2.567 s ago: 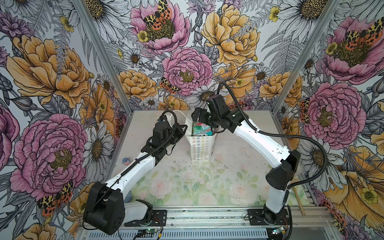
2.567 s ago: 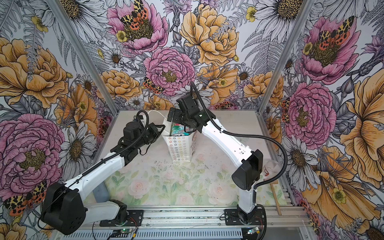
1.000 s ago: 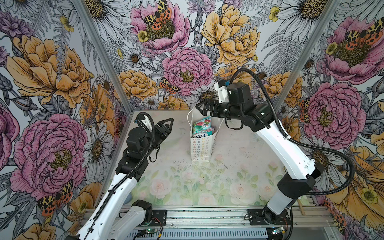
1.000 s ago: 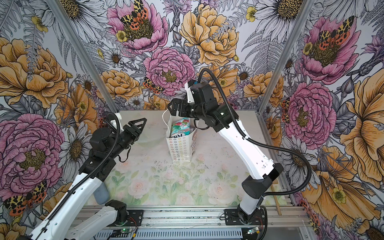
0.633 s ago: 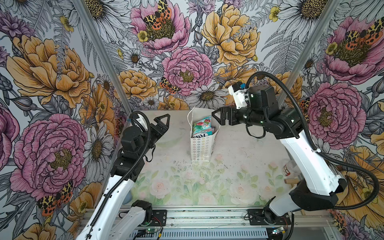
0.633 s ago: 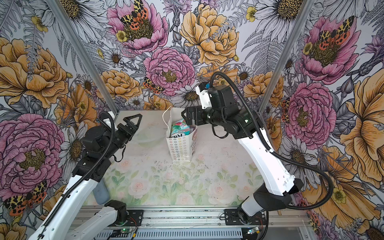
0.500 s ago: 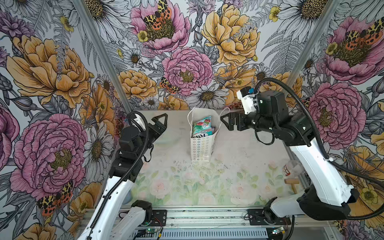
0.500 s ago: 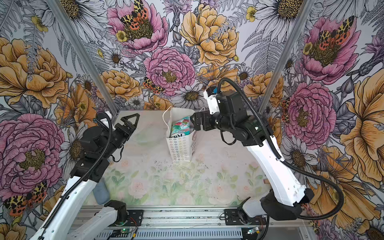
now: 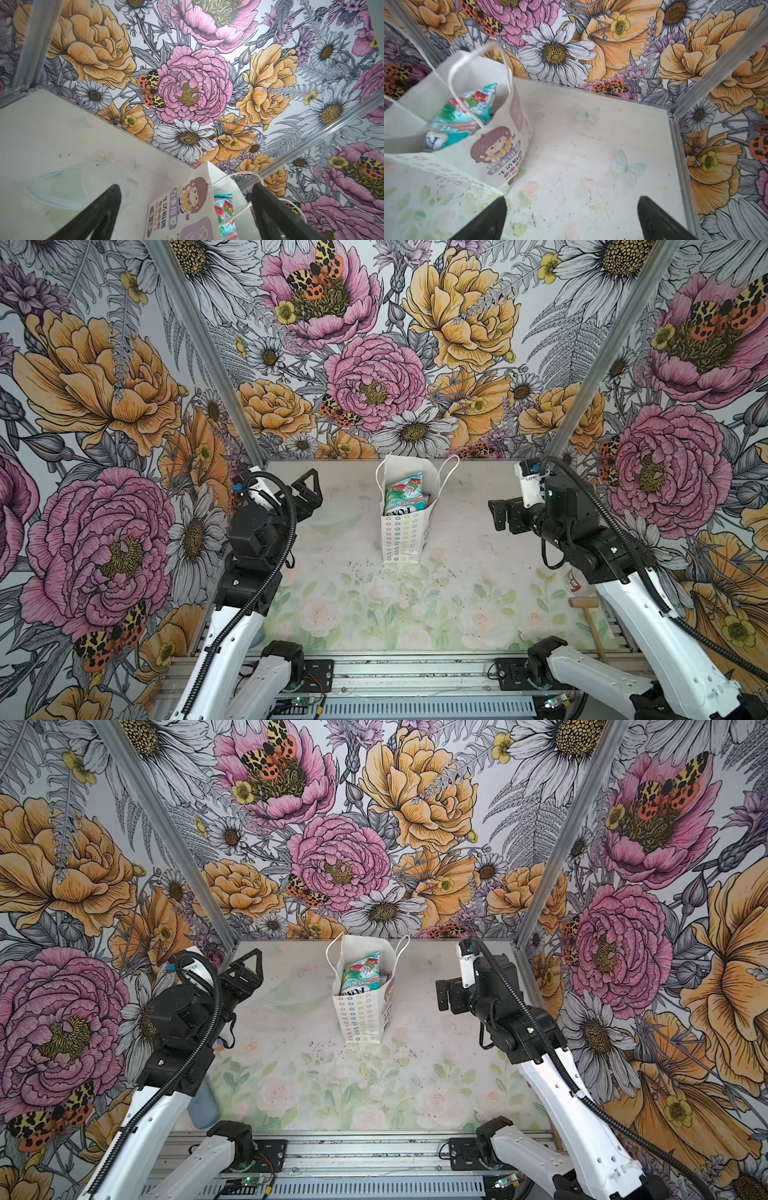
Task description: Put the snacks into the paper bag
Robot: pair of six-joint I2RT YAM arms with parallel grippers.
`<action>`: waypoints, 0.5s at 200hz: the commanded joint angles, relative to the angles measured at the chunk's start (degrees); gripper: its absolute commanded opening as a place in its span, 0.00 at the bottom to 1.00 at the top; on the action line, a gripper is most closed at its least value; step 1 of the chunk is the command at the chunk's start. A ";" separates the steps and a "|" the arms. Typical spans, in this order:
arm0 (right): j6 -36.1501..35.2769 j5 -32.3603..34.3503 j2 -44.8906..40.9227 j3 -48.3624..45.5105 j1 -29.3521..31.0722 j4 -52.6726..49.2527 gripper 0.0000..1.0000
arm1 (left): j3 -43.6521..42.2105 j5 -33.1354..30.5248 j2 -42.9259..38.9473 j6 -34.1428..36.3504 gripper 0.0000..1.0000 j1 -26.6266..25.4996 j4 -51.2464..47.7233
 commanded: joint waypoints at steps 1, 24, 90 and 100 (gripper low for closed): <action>-3.36 1.03 -3.74 -7.82 -3.26 15.78 1.00 | -2.32 -2.79 -0.20 8.54 0.99 0.82 4.41; -3.53 -0.62 -4.89 -15.47 -8.01 22.95 1.00 | -6.86 -2.38 -1.46 12.78 0.99 1.17 11.45; -2.81 -6.87 0.02 -32.32 -16.42 46.71 1.00 | -14.88 -2.44 -2.08 21.62 0.99 2.72 19.56; -3.05 -6.33 0.90 -34.55 -16.60 50.80 1.00 | -16.40 -2.28 -2.44 22.57 0.99 3.24 20.97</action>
